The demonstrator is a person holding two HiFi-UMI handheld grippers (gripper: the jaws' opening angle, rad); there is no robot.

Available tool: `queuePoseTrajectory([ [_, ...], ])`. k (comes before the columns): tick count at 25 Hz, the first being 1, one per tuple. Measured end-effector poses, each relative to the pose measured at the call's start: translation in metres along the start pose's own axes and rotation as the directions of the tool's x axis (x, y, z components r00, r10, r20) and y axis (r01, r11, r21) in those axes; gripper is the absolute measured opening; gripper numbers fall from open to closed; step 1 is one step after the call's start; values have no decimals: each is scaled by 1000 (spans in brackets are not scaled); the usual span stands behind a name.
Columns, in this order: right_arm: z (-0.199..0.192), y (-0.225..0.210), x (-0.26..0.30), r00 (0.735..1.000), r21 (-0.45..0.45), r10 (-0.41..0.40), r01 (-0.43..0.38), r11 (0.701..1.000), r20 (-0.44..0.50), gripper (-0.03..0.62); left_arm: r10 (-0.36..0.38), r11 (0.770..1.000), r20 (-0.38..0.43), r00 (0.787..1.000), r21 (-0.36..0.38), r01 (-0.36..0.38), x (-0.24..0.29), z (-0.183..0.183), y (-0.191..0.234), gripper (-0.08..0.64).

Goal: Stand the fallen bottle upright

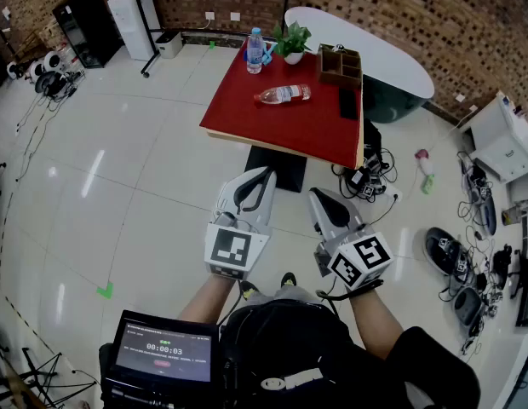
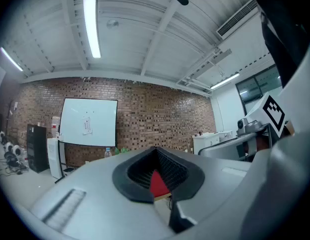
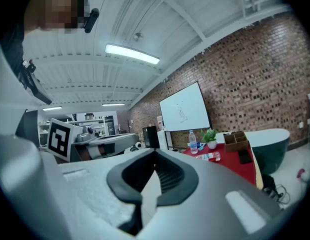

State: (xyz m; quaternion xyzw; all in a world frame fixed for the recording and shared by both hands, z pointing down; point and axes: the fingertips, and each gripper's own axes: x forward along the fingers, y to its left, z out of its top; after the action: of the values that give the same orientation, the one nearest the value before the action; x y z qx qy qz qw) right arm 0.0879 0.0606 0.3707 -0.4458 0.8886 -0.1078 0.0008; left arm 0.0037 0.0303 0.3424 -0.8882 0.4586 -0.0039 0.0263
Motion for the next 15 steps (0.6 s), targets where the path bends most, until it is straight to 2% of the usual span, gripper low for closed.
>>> queuePoseTrajectory([
  [4,-1,0,-4,999,-35,-34,34,999,4,3,3,1000,-16,1000,6,-3,-5,-3,12,6],
  [8,-3,-14,2,998,-18,-53,54,998,26,3,2,1000,-18,1000,14,-2,5,-12,18,6],
  [12,-19,-67,39,998,18,-65,65,998,-21,3,-28,999,-65,998,34,30,62,-33,27,6],
  [15,-13,-114,82,999,31,-47,47,998,-14,3,-33,998,-95,995,43,37,112,-47,44,6],
])
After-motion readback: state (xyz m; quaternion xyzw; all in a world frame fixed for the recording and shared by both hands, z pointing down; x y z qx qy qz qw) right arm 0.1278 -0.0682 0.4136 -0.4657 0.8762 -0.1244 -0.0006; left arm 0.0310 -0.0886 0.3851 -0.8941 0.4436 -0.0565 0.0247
